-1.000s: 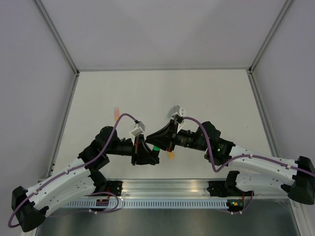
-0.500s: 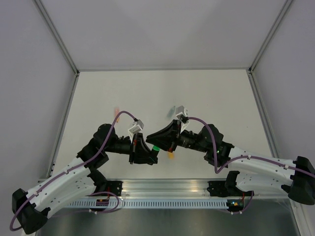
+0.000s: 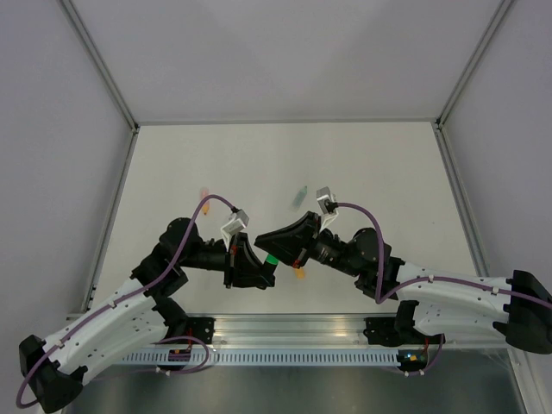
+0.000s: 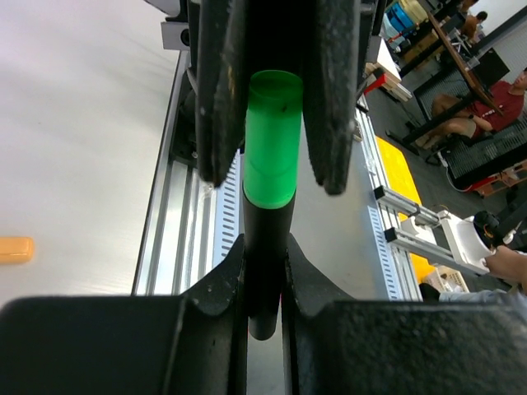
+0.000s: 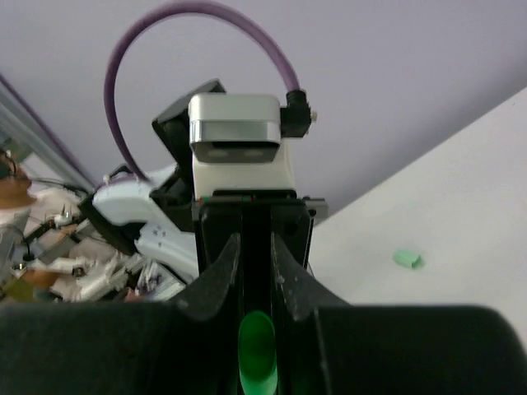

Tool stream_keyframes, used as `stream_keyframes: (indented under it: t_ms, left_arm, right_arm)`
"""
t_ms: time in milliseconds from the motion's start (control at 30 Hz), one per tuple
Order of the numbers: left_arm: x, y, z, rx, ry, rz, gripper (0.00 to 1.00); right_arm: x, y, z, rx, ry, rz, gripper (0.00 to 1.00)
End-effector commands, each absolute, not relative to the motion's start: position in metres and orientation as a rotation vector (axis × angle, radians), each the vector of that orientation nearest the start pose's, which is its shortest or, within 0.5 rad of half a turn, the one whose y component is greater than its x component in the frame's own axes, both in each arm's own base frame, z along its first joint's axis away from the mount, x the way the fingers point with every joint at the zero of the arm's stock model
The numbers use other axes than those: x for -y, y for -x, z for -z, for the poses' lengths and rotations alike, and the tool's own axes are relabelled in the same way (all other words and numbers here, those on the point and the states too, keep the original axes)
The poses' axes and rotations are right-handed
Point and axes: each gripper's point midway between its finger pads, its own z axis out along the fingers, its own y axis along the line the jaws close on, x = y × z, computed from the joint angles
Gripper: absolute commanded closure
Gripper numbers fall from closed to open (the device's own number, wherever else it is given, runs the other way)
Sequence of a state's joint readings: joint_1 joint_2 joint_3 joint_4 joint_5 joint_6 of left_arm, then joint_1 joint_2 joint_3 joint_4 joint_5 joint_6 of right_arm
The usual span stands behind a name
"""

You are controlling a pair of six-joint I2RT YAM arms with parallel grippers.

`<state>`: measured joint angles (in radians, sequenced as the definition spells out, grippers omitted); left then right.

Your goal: Insert the pens into the pen caps

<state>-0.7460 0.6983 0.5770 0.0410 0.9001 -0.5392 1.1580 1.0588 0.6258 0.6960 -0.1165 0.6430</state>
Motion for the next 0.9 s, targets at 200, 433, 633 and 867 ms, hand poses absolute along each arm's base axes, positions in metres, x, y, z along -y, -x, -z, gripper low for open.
stream_keyframes:
  t_ms: [200,433,633,867]
  left_arm:
    - [0.245,-0.165,-0.418,-1.177,-0.468,1.31,0.98]
    - [0.252,-0.164,-0.399,-1.217,-0.511,1.326,0.98]
    - [0.261,-0.161,-0.338,-1.384,-0.551,1.365,0.98]
    - [0.259,-0.172,-0.255,-1.658,-0.508,1.282,0.98]
  right_arm:
    - [-0.373,0.01,-0.165,-2.038,0.899,-1.686,1.0]
    - [-0.38,-0.011,-0.179,-1.989,0.858,-1.559,1.0]
    - [-0.353,-0.126,-0.286,-1.805,0.395,-1.028,0.92]
    - [-0.263,-0.205,-0.403,-1.579,-0.072,-0.671,0.46]
